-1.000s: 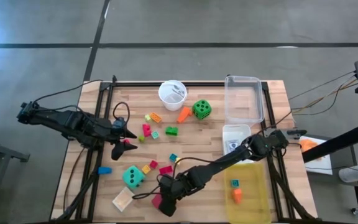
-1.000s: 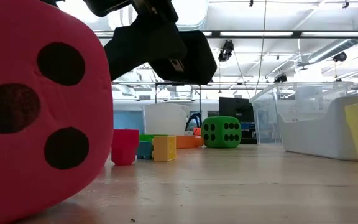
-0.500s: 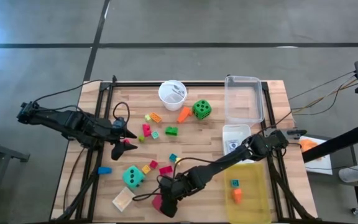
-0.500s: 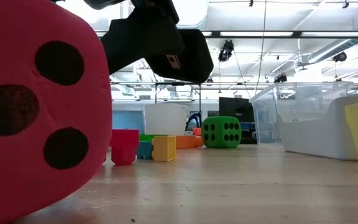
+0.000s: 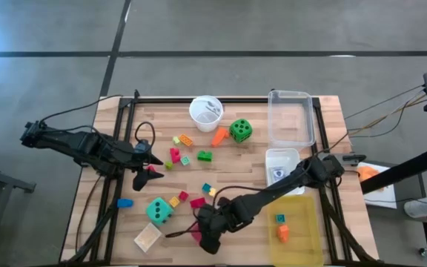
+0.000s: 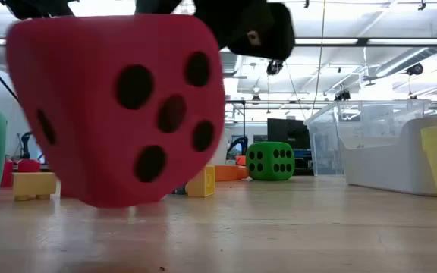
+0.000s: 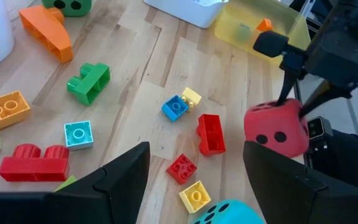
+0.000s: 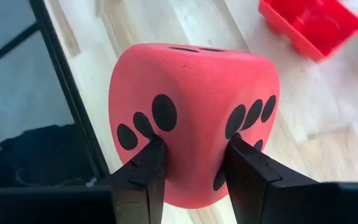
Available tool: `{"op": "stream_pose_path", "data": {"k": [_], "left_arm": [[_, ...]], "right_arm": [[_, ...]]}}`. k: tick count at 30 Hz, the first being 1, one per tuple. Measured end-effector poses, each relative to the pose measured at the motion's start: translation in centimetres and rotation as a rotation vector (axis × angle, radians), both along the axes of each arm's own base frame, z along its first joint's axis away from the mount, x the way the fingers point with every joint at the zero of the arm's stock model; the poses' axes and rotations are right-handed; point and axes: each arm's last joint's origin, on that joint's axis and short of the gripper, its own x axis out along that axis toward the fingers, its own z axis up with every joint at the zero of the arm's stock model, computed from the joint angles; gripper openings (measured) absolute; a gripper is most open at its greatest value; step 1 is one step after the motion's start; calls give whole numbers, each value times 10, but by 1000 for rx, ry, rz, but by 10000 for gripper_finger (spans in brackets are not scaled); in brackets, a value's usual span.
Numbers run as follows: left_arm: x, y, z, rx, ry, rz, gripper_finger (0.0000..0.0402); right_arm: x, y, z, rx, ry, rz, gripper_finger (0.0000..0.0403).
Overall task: Pick & Place Toys
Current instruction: Put the red dice into the transparent bin
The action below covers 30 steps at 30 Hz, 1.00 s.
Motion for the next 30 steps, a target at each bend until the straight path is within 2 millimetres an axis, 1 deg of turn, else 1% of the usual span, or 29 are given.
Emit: {"op": "stream_pose_path", "data": {"k": [12,17,24,26,30], "left_arm": [[0,0,0,0,0,0,263],[0,0,0,0,0,0,263],[0,0,0,0,1,1,263],[0,0,0,0,1,1,263],[0,0,0,0,1,1,263]], "right_arm": [[-20,-9,-1,-92,190,-46,104],[-30,-15,3,-152,257,-75,98],[-46,-25,11,-292,358,-121,94],[-48,-27,10,-332,377,-108,88],[-50,-28,6,-388,395,-19,85]]}}
